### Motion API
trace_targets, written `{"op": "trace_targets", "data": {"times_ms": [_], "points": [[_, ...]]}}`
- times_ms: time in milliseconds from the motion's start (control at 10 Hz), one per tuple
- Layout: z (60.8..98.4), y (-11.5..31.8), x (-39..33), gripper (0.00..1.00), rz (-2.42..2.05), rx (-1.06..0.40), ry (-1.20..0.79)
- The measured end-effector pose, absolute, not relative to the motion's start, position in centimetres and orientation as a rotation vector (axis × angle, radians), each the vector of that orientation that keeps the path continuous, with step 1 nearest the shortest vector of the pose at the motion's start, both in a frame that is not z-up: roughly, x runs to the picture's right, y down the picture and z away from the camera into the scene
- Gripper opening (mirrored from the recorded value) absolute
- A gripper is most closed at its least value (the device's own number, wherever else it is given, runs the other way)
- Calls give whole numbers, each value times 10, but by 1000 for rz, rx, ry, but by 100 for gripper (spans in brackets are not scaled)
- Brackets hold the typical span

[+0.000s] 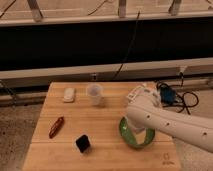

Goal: Knock the eraser over

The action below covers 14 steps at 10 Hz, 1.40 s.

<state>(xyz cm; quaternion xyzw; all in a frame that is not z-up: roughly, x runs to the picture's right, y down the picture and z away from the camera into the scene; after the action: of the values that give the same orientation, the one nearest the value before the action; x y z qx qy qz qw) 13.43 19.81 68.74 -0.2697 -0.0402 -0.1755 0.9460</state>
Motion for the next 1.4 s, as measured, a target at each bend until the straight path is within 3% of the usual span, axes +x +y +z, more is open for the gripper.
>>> {"op": "trace_targets", "data": {"times_ms": [700,900,1400], "points": [[680,220,93,80,-427,-567,-164],[680,223,88,74,-442,-571,-182],[678,234,52,80,-486,-582,-237]]}}
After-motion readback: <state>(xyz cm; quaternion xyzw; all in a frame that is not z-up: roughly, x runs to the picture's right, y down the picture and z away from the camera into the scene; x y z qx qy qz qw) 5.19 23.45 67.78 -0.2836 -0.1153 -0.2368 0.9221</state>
